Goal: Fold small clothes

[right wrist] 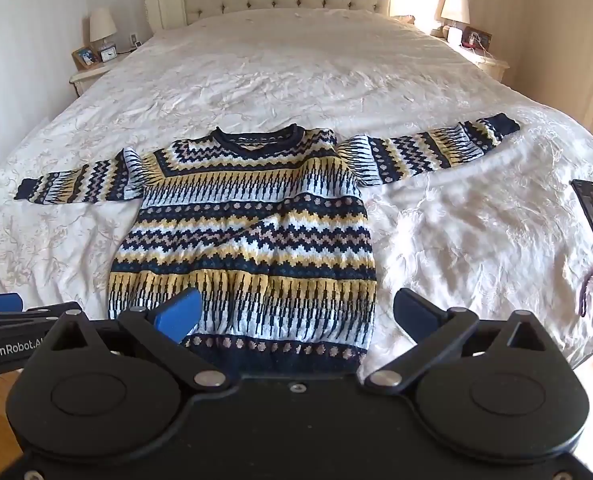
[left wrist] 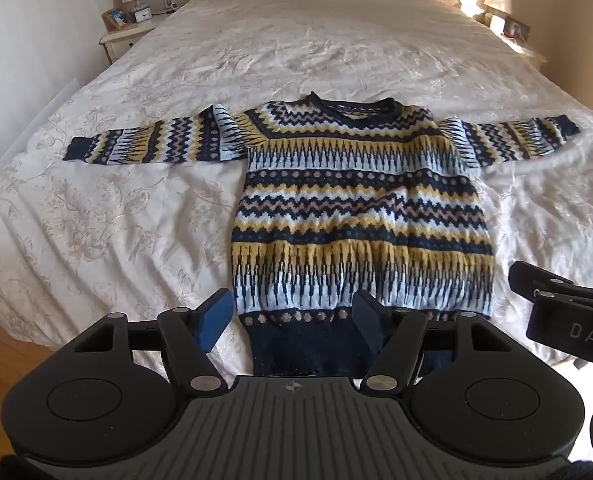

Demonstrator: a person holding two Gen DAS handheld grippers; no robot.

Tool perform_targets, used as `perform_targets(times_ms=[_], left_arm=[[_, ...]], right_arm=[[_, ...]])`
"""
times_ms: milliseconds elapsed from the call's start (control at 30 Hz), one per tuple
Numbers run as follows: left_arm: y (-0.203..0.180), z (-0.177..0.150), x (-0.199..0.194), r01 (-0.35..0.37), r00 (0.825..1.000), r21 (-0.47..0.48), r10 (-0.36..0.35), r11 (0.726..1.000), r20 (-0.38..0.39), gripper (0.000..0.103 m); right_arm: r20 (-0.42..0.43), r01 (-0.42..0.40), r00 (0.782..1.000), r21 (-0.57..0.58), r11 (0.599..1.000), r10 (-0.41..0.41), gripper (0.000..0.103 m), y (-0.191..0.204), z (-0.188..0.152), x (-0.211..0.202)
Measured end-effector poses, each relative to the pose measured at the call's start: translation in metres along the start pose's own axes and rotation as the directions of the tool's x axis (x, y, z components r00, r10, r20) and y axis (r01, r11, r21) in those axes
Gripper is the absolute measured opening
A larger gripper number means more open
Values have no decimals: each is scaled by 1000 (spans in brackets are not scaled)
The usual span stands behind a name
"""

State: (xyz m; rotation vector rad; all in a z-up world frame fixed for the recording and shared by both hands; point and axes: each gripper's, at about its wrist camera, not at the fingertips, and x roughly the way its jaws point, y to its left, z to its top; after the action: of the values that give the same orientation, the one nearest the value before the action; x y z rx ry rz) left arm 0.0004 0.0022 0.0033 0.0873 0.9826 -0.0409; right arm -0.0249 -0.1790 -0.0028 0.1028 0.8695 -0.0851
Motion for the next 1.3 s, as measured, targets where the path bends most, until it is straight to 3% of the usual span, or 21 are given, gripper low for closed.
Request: perform_targets(times_ms=[1300], left_arm=[[3,0,19,2,999,-8,-2,1000,-36,65]], right_arm=[[-17,4,1000,-3,1000,-4,102,10,2,9]])
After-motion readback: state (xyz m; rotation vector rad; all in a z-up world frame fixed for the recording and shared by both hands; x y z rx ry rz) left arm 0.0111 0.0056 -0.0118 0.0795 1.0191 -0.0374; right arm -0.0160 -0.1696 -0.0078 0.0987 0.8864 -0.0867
